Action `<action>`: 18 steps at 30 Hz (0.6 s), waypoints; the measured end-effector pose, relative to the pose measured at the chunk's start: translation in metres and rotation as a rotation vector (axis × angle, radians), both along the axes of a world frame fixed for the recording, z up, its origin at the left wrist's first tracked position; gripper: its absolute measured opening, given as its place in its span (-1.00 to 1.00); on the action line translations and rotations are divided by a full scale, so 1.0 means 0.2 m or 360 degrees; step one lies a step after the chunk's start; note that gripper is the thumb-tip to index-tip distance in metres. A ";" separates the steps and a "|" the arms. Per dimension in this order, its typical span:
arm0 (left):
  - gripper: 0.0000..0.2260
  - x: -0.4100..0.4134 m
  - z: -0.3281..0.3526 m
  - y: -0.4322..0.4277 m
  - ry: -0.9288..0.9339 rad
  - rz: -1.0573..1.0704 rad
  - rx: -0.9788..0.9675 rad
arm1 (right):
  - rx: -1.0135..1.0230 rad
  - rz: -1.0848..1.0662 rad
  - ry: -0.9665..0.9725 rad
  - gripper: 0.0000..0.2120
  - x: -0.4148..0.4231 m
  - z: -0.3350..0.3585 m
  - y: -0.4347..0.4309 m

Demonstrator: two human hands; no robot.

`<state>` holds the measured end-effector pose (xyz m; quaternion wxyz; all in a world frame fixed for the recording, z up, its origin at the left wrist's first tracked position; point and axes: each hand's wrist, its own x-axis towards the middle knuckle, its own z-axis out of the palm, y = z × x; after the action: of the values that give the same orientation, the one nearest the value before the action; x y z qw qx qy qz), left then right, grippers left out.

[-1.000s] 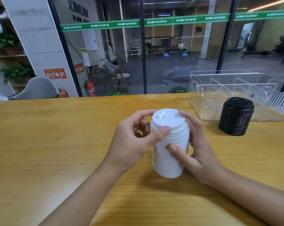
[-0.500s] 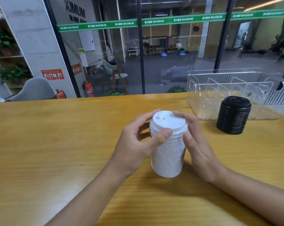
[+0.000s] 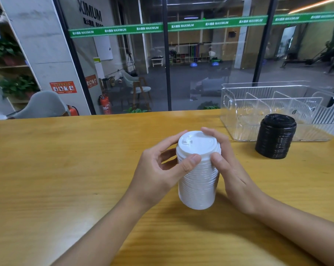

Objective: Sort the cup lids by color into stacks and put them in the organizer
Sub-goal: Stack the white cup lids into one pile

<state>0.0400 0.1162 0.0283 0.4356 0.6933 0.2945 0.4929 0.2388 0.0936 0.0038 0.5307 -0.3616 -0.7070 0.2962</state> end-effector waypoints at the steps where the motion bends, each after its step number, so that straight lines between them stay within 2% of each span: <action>1: -0.46 0.00 0.00 0.00 0.0003 -0.0002 0.0005 | -0.0002 0.0005 0.0007 -0.56 0.00 0.00 0.00; 6: -0.52 0.00 0.01 0.00 0.0084 -0.0034 0.0050 | 0.0014 0.0004 0.0030 -0.58 -0.01 -0.01 0.01; 11: -0.43 0.01 0.00 0.01 0.0229 -0.0100 0.0035 | -0.0007 0.0057 0.0092 -0.60 -0.02 -0.02 0.01; 18: -0.41 0.01 0.00 0.02 0.0323 -0.0076 0.0088 | -0.0064 0.0131 0.0118 -0.61 -0.01 -0.04 0.01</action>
<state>0.0422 0.1199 0.0283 0.3959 0.7581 0.3068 0.4177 0.2376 0.0954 -0.0049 0.5364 -0.3317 -0.6951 0.3451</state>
